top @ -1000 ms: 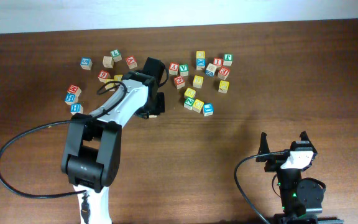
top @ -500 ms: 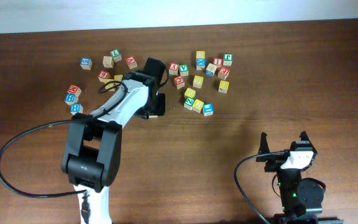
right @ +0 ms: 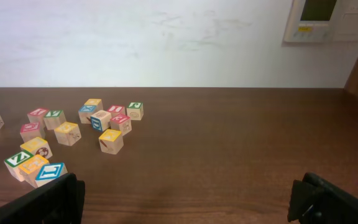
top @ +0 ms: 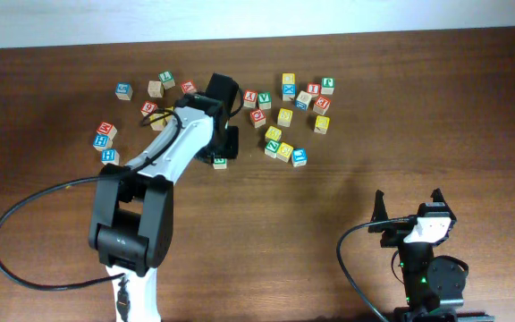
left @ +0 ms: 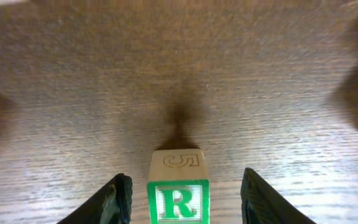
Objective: Spell out RSS
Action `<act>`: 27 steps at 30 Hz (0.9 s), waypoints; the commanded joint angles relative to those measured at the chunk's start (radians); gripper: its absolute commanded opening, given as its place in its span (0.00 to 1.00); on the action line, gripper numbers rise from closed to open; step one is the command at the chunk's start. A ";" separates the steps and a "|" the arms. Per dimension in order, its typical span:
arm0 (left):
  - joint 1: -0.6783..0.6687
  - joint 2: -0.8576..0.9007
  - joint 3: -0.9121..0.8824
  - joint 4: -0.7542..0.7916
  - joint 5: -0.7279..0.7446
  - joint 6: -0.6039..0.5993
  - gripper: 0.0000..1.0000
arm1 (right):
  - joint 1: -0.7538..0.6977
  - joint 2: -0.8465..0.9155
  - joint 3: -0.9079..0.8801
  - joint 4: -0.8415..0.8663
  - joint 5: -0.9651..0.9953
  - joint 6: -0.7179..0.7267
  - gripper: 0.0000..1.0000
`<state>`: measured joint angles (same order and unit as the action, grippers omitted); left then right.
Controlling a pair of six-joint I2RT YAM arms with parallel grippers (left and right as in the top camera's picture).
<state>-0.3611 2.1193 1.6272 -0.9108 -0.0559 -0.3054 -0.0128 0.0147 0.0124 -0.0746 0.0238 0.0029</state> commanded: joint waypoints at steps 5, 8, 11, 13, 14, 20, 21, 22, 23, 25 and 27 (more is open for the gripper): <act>0.042 0.012 0.198 -0.164 0.007 0.008 0.57 | 0.006 -0.008 -0.007 -0.007 -0.005 0.002 0.98; 0.060 0.012 0.303 -0.245 0.009 0.008 0.57 | 0.006 -0.008 -0.007 -0.007 -0.005 0.002 0.98; 0.056 0.012 0.365 -0.307 0.078 0.008 0.40 | 0.006 -0.008 -0.007 -0.007 -0.005 0.002 0.98; 0.038 0.013 0.369 -0.332 0.237 0.008 0.27 | 0.006 -0.008 -0.007 -0.007 -0.005 0.002 0.98; 0.024 0.017 0.367 -0.338 0.274 0.008 0.20 | 0.006 -0.008 -0.007 -0.007 -0.005 0.002 0.98; -0.077 0.055 0.364 -0.346 0.269 -0.088 0.07 | 0.006 -0.008 -0.007 -0.007 -0.005 0.002 0.98; -0.093 0.069 0.364 -0.342 0.269 -0.092 0.07 | 0.006 -0.008 -0.007 -0.007 -0.005 0.002 0.98; -0.104 0.081 0.364 -0.338 0.267 -0.092 0.08 | 0.006 -0.008 -0.007 -0.007 -0.005 0.002 0.98; -0.115 0.097 0.364 -0.336 0.254 -0.095 0.08 | 0.006 -0.008 -0.007 -0.007 -0.005 0.002 0.98; -0.128 0.126 0.364 -0.336 0.239 -0.102 0.08 | 0.006 -0.008 -0.007 -0.007 -0.005 0.002 0.98; -0.130 0.140 0.364 -0.336 0.239 -0.113 0.08 | 0.006 -0.008 -0.007 -0.007 -0.006 0.002 0.98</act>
<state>-0.4854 2.2131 1.9842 -1.2480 0.1913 -0.3805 -0.0128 0.0147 0.0124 -0.0746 0.0238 0.0025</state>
